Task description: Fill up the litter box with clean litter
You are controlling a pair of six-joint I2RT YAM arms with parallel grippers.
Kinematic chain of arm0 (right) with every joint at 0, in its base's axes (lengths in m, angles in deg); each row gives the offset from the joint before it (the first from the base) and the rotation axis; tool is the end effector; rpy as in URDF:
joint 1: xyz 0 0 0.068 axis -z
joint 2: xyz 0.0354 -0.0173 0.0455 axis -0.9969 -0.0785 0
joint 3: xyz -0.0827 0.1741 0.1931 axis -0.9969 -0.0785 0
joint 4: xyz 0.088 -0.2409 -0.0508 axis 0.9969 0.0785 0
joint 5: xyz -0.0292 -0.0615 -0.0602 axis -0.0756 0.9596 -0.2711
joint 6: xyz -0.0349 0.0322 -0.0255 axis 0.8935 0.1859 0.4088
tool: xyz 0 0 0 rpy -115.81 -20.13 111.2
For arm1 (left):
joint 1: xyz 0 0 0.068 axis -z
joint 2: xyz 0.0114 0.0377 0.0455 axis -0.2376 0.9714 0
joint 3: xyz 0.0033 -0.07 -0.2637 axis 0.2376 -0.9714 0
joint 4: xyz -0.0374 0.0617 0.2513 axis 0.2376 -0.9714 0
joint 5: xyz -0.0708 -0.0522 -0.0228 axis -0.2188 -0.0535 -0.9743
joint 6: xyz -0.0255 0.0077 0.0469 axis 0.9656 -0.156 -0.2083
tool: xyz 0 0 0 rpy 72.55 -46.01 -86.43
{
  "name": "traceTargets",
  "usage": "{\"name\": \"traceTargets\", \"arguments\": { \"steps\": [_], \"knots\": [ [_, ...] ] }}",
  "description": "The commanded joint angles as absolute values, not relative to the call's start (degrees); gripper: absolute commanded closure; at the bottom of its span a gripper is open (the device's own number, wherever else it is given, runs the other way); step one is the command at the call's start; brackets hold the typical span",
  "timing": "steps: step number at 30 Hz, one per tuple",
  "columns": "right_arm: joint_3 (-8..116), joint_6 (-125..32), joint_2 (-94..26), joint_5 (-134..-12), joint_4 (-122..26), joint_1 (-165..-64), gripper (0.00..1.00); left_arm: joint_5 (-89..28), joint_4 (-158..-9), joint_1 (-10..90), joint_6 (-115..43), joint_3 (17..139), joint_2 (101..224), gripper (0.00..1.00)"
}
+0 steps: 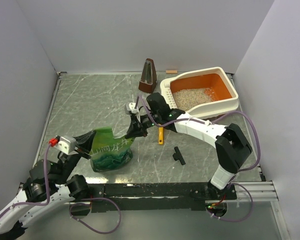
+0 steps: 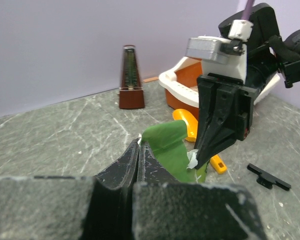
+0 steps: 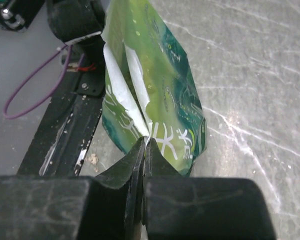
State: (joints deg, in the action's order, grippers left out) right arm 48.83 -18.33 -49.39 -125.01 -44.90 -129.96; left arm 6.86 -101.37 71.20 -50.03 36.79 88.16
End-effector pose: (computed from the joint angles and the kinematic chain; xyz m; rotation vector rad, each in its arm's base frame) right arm 0.2463 0.2851 0.2769 -1.6076 1.2883 1.3363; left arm 0.0366 -0.0249 0.3181 0.2699 1.3432 -0.4718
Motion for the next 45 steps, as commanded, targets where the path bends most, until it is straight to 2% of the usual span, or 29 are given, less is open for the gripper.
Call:
{"name": "traceTargets", "arguments": {
  "steps": [1,10,13,17,18,20,21,25,26,32,38,42,45],
  "knots": [
    [42.9,-22.28,-43.79,-122.96,-54.94,-128.39,1.0,3.63,-95.39,70.96,-50.93,38.77,92.16,0.99],
    [30.86,-27.56,-26.76,-123.67,-55.47,-118.47,1.0,-11.21,-83.79,70.7,-50.05,38.58,108.49,0.99],
    [28.12,-26.43,-20.33,-120.6,-50.23,-115.21,1.0,-18.32,-78.7,68.51,-49.7,39.99,115.0,0.99],
    [28.56,-25.46,-17.77,-116.12,-40.74,-114.33,1.0,-28.69,-72.19,62.28,-48.92,41.67,124.23,0.99],
    [27.87,-25.81,-16.81,-115.41,-39.58,-114.06,1.0,-32.29,-70.53,59.83,-48.04,40.97,125.99,0.96],
    [24.54,-27.56,-12.52,-114.62,-40.44,-113.01,1.0,-38.88,-63.51,55.26,-44.73,37.56,127.15,0.66],
    [22.52,-28.87,-10.41,-114.53,-41.49,-112.57,1.0,-41.7,-60.69,52.97,-42.26,35.36,127.15,0.56],
    [19.25,-31.08,-6.7,-113.74,-42.48,-112.13,1.0,-47.17,-54.7,46.98,-34.16,30.43,126.72,0.41],
    [19.07,-31.43,-6.61,-113.47,-42.12,-112.13,1.0,-48.48,-54.34,46.71,-32.49,29.55,126.45,0.4],
    [18.98,-32.31,-6.95,-114.52,-43.09,-112.21,1.0,-52.36,-44.77,46.7,-21.06,20.5,122.59,0.41],
    [18.81,-32.93,-8.27,-116.28,-44.22,-112.21,1.0,-53.41,-42.13,46.62,-18.59,18.9,122.31,0.4],
    [17.67,-34.33,-8.1,-116.28,-45.98,-112.13,1.0,-57.72,-37.92,46.62,-17.1,20.05,130.21,0.45],
    [17.05,-34.77,-7.4,-116.11,-46.51,-112.21,1.0,-60.0,-33.08,46.53,-15.25,19.52,134.7,0.56]
  ]
}}
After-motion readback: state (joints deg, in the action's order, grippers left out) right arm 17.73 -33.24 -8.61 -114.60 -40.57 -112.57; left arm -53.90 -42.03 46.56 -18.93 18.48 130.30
